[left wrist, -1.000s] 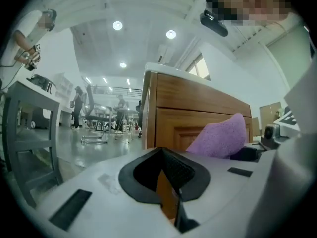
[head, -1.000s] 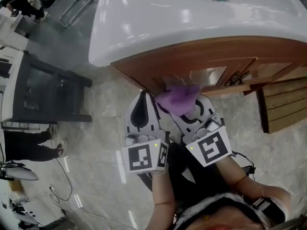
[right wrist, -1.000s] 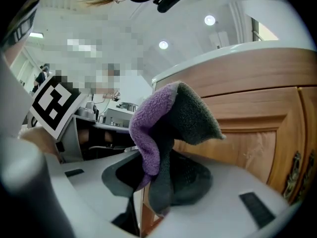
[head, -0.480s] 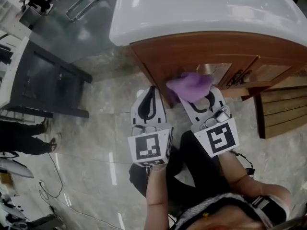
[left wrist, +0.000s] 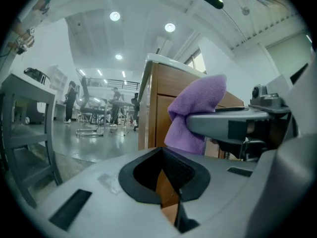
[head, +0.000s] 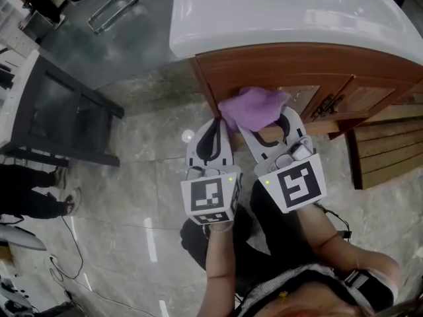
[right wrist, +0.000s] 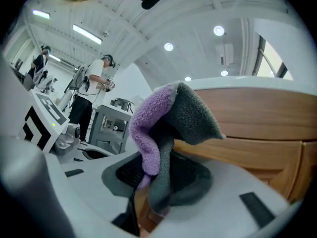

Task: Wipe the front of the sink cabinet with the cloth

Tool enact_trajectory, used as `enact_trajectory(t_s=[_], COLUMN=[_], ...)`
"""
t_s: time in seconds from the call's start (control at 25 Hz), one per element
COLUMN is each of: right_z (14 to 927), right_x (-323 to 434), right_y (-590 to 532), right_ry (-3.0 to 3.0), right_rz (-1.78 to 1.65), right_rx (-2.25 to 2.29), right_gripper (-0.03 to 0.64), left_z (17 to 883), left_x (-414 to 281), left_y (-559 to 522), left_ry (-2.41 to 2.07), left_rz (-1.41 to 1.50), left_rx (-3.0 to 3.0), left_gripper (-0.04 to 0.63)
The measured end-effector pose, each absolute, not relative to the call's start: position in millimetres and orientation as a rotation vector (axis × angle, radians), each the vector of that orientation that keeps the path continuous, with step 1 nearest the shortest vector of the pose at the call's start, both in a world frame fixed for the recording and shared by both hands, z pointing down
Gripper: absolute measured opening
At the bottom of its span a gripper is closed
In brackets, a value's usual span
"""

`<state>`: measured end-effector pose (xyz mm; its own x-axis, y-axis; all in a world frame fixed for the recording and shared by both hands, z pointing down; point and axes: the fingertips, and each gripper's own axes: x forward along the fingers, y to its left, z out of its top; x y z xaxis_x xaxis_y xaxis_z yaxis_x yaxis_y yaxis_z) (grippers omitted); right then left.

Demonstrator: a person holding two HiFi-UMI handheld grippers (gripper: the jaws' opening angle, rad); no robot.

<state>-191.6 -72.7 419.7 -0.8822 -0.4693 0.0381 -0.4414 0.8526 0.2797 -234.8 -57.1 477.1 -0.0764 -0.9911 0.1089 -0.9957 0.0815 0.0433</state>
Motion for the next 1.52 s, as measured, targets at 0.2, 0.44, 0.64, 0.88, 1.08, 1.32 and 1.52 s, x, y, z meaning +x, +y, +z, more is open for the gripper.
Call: enact_trajectory(t_s=[0.2, 0.44, 0.64, 0.88, 1.08, 1.32, 1.52], right_z=[412.0, 406.9, 397.0, 394.7, 403.9, 410.8, 411.4], right_x=[-200.6, -209.6, -211.2, -214.5, -215.2, -220.9, -216.5], right_y=[-74.8, -75.5, -71.2, -72.0, -70.4, -76.3, -78.4], right_ry=[-2.891, -2.869, -2.837, -2.767, -2.773, -2.81, -2.858], right_rz=[-0.446, -0.469, -0.531, -0.687, -0.623, -0.583, -0.485], right_rx=[0.767, 0.792, 0.818, 0.766, 0.845, 0.897, 0.873], right_gripper=[0.179, 0.18, 0.18, 0.181, 0.18, 0.181, 0.181], left_z=[474.9, 469.5, 473.6, 463.8, 475.4, 476.4, 465.4], left_x=[-245.1, -244.6, -252.1, -272.0, -265.7, -247.0, -240.8], left_y=[-52.2, -52.6, -52.7, -58.7, -45.0, -52.0, -56.0], left_ry=[-2.265, -2.274, -2.25, -2.267, -2.297, -2.209, -2.188], left_rz=[0.093, 0.113, 0.069, -0.111, -0.041, -0.046, -0.048], left_rx=[2.045, 2.064, 2.046, 2.006, 2.062, 2.133, 2.15], left_gripper=[0.006, 0.006, 0.006, 0.006, 0.006, 0.006, 0.006])
